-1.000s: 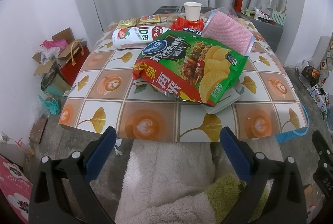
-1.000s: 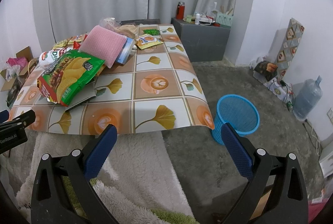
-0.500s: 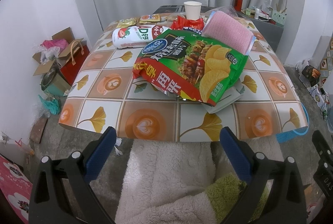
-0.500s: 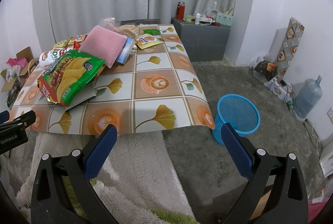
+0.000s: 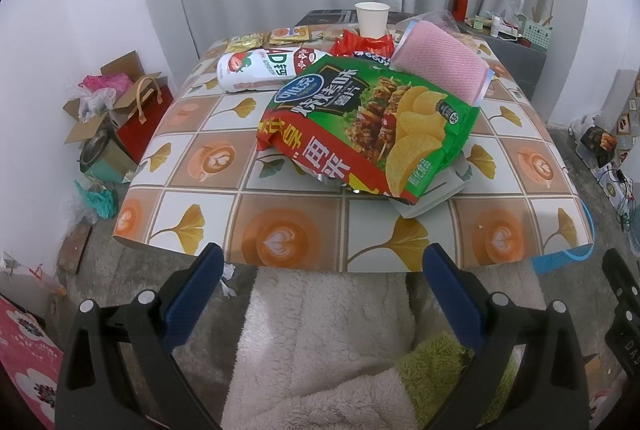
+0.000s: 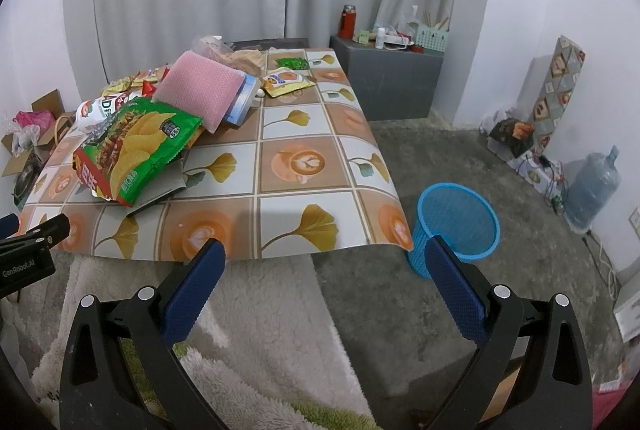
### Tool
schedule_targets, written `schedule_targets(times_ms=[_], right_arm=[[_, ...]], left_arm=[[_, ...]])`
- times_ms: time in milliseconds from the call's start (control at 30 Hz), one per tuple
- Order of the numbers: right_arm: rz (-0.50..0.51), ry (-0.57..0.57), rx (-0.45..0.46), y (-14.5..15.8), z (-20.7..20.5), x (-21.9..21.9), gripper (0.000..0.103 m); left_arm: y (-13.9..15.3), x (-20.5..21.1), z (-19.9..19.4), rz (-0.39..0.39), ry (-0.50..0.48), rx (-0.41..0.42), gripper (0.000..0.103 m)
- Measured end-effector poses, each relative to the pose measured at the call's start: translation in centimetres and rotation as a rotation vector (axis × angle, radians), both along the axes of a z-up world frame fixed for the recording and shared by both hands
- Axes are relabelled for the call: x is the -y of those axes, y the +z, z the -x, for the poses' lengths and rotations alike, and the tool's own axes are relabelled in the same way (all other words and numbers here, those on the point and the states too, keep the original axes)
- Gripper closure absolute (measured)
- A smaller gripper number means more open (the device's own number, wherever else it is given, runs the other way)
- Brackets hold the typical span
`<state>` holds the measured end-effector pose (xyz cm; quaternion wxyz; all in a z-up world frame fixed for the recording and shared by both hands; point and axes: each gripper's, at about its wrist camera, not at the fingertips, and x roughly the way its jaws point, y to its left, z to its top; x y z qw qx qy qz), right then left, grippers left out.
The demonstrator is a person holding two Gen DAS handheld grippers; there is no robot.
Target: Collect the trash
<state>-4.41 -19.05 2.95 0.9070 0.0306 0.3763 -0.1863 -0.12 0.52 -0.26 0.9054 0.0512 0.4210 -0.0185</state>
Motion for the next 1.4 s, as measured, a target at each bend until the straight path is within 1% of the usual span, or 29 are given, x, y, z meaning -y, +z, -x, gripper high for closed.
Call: schedule_targets(times_ms=[667,1000,1167,1300,1400], right_arm=[[-0.004,-0.004,-0.003,0.2,0.1,-0.2,0.008],[-0.007,-0.005,-0.003,0.4,-0.1,-0.4,0.008],[-0.01,0.0,0.002,0.4,-0.2,-0.5,0.008],[-0.021,0.0,0.015,0.7,-0.5,-0.2,0.008],[-0.028,-0.002,0.048,1.2,-0.8,0.4,0.008]], left_arm=[[0.0,0.0,0.0,0.0,0.0,-0.004,0.006],[-0.5,-0.3,0.6,0.0,-0.002,-0.011,0.006],[-0.5,-0.1,0.2,-0.001,-0.002,-0.021,0.006],[-0.6,-0.1,0.1,0.005,-0.007,-0.026,0.006],[-0.5,-0.2,0.0,0.021,-0.014,-0.014,0.006]])
